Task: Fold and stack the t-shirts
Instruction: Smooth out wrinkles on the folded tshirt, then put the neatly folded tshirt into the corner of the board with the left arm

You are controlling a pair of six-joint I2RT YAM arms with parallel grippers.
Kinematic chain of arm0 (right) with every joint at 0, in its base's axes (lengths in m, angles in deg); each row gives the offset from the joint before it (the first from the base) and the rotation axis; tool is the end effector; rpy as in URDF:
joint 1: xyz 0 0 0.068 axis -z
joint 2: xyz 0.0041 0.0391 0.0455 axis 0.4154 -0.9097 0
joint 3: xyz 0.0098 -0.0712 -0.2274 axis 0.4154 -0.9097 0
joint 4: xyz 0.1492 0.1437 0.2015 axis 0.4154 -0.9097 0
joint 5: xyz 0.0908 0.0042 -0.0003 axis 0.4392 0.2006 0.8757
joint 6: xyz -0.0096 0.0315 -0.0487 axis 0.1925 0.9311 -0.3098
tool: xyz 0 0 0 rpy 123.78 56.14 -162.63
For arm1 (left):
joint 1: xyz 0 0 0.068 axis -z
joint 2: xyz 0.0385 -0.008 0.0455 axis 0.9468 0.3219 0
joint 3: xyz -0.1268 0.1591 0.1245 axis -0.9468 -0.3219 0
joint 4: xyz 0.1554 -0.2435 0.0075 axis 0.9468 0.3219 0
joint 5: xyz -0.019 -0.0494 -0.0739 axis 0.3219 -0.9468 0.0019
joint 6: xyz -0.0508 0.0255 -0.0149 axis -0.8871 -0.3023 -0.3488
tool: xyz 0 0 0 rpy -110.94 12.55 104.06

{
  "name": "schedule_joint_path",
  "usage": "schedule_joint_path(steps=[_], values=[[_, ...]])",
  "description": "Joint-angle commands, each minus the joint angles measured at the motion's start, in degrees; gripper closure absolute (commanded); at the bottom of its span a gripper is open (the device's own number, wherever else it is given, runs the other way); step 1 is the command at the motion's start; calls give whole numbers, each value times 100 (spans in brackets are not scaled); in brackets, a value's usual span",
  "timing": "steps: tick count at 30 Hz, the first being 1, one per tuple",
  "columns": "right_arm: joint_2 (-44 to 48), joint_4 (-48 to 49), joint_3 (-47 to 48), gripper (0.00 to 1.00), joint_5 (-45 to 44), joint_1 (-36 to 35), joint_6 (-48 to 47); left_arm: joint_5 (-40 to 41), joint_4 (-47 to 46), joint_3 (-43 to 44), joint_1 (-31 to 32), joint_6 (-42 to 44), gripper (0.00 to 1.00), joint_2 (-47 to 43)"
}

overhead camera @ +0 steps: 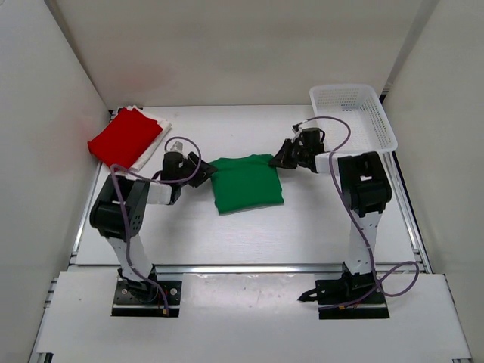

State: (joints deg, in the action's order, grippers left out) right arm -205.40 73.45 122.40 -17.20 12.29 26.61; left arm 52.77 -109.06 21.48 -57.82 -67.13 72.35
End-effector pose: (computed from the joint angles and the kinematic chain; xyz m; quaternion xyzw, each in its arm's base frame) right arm 0.4309 0.1171 0.0724 0.0331 0.8717 0.3954 0.2877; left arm 0.3483 -0.0958 0.0605 -0.2317 0.8354 -0.3731 0.3305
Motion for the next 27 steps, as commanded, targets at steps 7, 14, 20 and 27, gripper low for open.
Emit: schedule_joint_path(steps=[7, 14, 20, 27], values=[[1905, 457, -845, 50, -247, -330, -129, 786, 1194, -792, 153, 962, 34, -1714], [3252, 1092, -2576, 42, -362, -594, 161, 857, 1654, -1144, 478, 1456, 26, -1460], [4148, 1206, -3526, 41, -380, -674, 144, -144, 820, -663, 741, 938, 26, -109], [4799, 1268, -4265, 42, -195, -384, 170, -375, 449, 647, 1225, 560, 73, 747]])
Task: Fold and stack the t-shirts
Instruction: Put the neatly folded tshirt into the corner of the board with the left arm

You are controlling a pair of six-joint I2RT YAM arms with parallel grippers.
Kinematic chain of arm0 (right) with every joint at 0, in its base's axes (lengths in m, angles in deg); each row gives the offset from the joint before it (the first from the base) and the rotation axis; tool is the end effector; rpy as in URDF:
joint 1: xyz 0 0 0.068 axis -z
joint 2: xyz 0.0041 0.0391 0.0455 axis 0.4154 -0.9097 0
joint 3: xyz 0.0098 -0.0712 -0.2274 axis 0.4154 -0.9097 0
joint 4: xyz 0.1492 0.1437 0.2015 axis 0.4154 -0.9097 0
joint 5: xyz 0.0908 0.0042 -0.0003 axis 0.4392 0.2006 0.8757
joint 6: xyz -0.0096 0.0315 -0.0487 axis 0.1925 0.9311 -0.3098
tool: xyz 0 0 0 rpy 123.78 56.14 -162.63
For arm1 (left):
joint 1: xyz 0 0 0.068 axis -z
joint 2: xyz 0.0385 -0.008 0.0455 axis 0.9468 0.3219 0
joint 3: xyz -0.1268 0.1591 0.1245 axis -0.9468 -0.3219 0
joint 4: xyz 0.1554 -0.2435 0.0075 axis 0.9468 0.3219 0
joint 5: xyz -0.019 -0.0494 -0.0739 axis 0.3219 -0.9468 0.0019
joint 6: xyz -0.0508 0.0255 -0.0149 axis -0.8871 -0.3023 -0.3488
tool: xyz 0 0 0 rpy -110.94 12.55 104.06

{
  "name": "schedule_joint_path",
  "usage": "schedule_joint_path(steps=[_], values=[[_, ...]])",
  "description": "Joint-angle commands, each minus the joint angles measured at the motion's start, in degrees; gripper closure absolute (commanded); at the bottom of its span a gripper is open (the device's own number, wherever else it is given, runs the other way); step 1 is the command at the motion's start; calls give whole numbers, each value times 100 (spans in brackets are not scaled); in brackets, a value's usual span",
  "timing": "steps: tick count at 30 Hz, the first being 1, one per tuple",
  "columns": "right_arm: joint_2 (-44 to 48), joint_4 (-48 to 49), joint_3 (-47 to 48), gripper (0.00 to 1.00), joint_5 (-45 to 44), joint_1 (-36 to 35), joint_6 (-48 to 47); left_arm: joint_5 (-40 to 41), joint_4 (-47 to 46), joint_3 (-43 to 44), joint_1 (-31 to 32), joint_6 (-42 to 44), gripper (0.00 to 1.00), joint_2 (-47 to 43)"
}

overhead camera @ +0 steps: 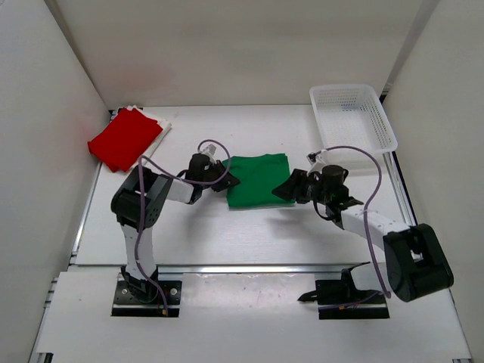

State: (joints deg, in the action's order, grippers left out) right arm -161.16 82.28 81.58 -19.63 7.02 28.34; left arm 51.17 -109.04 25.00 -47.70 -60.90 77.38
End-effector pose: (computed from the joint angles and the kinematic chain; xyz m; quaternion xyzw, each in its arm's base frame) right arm 0.2786 0.1104 0.1307 -0.0160 0.8306 0.4243 0.3604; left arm 0.3361 -0.1611 0.0472 -0.1068 0.8652 -0.3874 0.2998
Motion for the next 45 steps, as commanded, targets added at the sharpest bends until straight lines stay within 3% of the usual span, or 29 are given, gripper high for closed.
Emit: schedule_joint_path(steps=[1, 3, 6, 10, 15, 16, 19, 20, 21, 22, 23, 24, 25, 29, 35, 37, 40, 45], values=[[576, 368, -313, 42, 74, 170, 32, -215, 412, 601, 231, -125, 89, 262], [823, 368, -507, 43, 118, 248, 111, -154, 743, 1086, 292, -143, 100, 314], [1315, 324, -762, 43, 162, 336, 191, -162, 1244, 2322, 109, -11, 100, 428], [1615, 113, -868, 44, 171, 495, 103, -364, 1606, 3334, -348, -72, 100, 359], [1528, 139, -912, 43, 276, 443, 85, -715, 2423, 4803, -1576, -11, 100, 245], [1493, 174, -851, 44, 285, 460, 129, -812, 2381, 4840, -1710, -133, 100, 218], [1326, 209, -798, 43, 355, 416, 85, -953, 2048, 4369, -2920, -545, 100, -72], [1343, 227, -807, 44, 356, 398, 103, -936, 1785, 4157, -3055, -765, 94, -238], [1325, 244, -807, 44, 425, 381, 129, -840, 1539, 3641, -3456, -932, 77, -422], [1308, 279, -824, 44, 426, 355, 103, -726, 1406, 3053, -3739, -1003, 67, -624], [1255, 314, -807, 44, 461, 354, 129, -629, 1152, 2482, -4029, -1169, 47, -783], [1272, 306, -763, 44, 470, 320, 129, -585, 1115, 2224, -4162, -1362, 11, -828], [1264, 341, -780, 43, 531, 319, 138, -645, 949, 1743, -4433, -1443, 1, -959], [1290, 341, -789, 43, 575, 179, 138, -472, 860, 537, -5146, -1558, 2, -1485], [1597, 140, -1026, 39, 208, -112, 112, 486, 1781, -72, -5315, -1014, 2, -2470], [1737, 61, -1131, 31, 40, -260, -11, 593, 1949, -204, -5166, -741, 1, -2629], [1826, -273, -1264, 1, -373, -462, -177, 743, 2072, -415, -4420, -144, 1, -2963], [1712, -879, -1238, 1, -891, -840, -477, 1060, 2566, -590, -2427, 489, 1, -3350]])
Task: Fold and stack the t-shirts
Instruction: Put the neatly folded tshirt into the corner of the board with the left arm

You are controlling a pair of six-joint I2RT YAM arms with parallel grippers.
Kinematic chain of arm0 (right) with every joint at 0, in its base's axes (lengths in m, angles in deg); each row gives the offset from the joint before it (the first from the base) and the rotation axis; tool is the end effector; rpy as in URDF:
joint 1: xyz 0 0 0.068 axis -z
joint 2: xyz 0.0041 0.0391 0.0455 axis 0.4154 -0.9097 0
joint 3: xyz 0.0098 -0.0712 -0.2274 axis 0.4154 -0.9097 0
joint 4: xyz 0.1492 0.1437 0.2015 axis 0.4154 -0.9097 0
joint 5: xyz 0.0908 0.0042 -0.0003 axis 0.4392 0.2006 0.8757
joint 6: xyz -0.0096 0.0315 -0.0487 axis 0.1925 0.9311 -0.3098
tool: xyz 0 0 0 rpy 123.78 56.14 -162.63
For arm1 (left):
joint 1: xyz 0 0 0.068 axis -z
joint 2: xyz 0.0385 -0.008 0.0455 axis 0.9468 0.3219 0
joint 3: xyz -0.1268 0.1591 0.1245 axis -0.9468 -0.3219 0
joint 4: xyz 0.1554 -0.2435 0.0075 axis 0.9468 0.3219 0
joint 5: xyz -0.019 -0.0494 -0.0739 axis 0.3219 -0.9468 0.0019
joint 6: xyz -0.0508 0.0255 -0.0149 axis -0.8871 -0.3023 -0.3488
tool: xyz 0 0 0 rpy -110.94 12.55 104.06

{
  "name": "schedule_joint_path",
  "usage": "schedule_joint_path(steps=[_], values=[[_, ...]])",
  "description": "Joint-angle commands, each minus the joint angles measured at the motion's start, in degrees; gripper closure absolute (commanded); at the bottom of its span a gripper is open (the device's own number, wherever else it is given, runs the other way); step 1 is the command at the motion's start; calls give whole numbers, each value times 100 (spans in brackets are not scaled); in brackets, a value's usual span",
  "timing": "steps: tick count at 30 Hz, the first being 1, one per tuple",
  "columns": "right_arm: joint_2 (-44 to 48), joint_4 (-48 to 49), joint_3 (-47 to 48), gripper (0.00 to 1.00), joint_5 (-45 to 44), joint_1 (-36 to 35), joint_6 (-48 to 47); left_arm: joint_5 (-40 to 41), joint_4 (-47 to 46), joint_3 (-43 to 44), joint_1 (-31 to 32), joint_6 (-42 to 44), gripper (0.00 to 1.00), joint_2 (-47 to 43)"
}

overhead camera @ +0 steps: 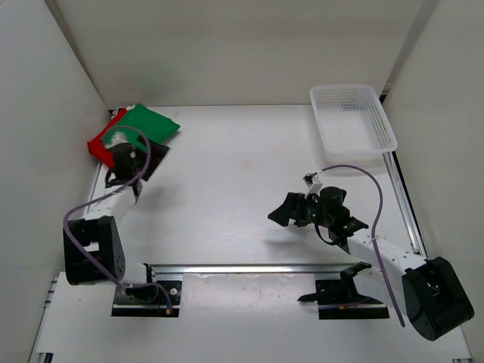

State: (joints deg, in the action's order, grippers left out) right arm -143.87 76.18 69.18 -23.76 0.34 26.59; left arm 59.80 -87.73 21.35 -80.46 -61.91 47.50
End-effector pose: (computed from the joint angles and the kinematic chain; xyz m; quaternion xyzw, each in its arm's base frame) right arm 0.2186 0.1188 0.1224 -0.0556 0.8385 0.4125 0.3518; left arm 0.3364 0.0473 0.1669 -0.3755 0.7699 -0.2411 0.4563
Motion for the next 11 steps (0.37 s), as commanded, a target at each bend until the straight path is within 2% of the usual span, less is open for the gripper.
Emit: schedule_joint_path(steps=[1, 3, 7, 11], values=[[-8, -271, -16, 1, -540, -242, -337, 152, 469, -235, 1140, 678, 1, -432], [62, -332, -103, 0, -628, -321, -381, 328, 443, -401, 1729, 818, 1, -643], [80, -262, -262, 1, -568, -313, -321, 310, 259, -727, 2065, 1020, 1, -995], [-105, -166, -254, 1, -269, -164, -302, 820, 993, -421, 2382, 1609, 1, -935]])
